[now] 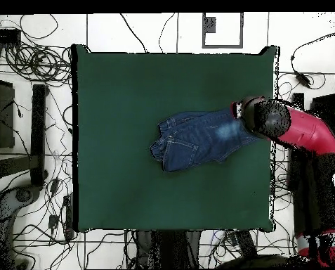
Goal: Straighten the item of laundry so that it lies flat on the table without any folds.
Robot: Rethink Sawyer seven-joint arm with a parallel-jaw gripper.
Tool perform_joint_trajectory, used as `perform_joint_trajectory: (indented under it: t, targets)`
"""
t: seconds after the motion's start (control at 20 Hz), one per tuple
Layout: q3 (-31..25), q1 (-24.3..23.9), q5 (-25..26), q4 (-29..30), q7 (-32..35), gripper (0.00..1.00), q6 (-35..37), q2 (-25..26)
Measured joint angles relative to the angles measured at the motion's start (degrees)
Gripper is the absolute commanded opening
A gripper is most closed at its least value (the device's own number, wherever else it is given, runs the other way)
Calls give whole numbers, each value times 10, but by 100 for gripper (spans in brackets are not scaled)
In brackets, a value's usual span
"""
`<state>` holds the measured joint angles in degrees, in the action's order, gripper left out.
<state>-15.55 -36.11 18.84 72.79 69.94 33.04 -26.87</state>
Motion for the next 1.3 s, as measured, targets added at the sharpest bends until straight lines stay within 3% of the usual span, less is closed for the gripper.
perform_joint_trajectory:
  t: [1.3]
  targets:
    - [17,15,-8,-8,0,100,0,0]
